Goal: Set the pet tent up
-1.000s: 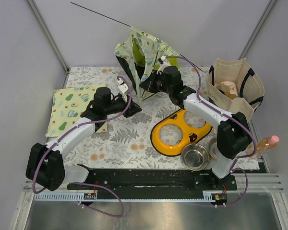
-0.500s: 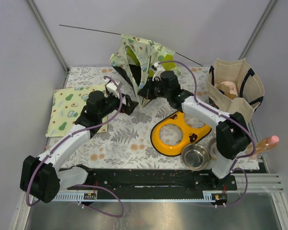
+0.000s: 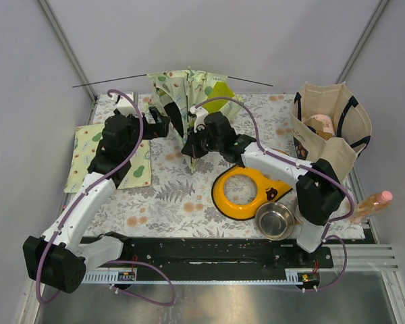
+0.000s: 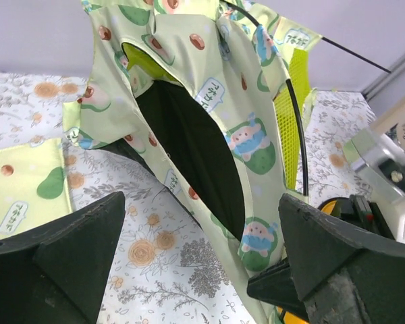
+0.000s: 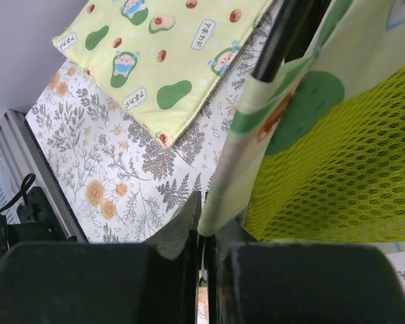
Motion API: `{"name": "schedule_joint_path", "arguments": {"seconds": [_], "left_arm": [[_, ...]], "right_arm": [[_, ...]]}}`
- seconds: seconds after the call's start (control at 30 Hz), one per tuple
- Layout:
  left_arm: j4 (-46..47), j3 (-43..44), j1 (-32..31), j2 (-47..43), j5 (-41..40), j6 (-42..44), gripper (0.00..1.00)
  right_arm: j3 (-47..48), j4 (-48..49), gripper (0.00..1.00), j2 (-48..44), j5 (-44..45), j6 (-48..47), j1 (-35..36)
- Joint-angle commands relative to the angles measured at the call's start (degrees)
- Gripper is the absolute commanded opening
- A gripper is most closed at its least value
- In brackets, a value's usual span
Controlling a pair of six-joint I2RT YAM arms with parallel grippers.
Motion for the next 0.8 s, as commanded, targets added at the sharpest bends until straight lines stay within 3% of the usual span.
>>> {"name": "schedule_joint_path", "arguments": {"seconds": [0.0,0.13,0.2,0.37,0.53,0.77], "left_arm": [[-3.95,1.23,1.76,-1.35,-3.04,-4.03,0.99],[-5.7,1.58,2.02,-1.09,-3.75,-4.74,0.99],[-6.06,1.67,2.02,-1.0,-3.49,-4.56,0.99],[-4.22,-0.08,2.02,-0.47,0.02,-5.09,0.99],[0.53,-1.85,1.94,2.07,9.69,-9.03,0.99],[2.9,0.26,1.85,9.11,11.63,-16.85,0.98]], "right_arm": [[4.01,0.1,0.05,1.45,5.34,-0.82,2.92],[4.01,-1.12,0.21,1.8,7.63,2.79,3.71],[3.83,-2.96,0.38,1.28,9.3,4.73,3.71],[2.43,-7.54,0.67,-2.41,12.37,8.34,3.71],[-1.61,-8.95,0.83,-8.47,16.51,8.08,3.71],[-9.6,-5.18,0.89,-14.89,17.04,5.09,3.71]]}}
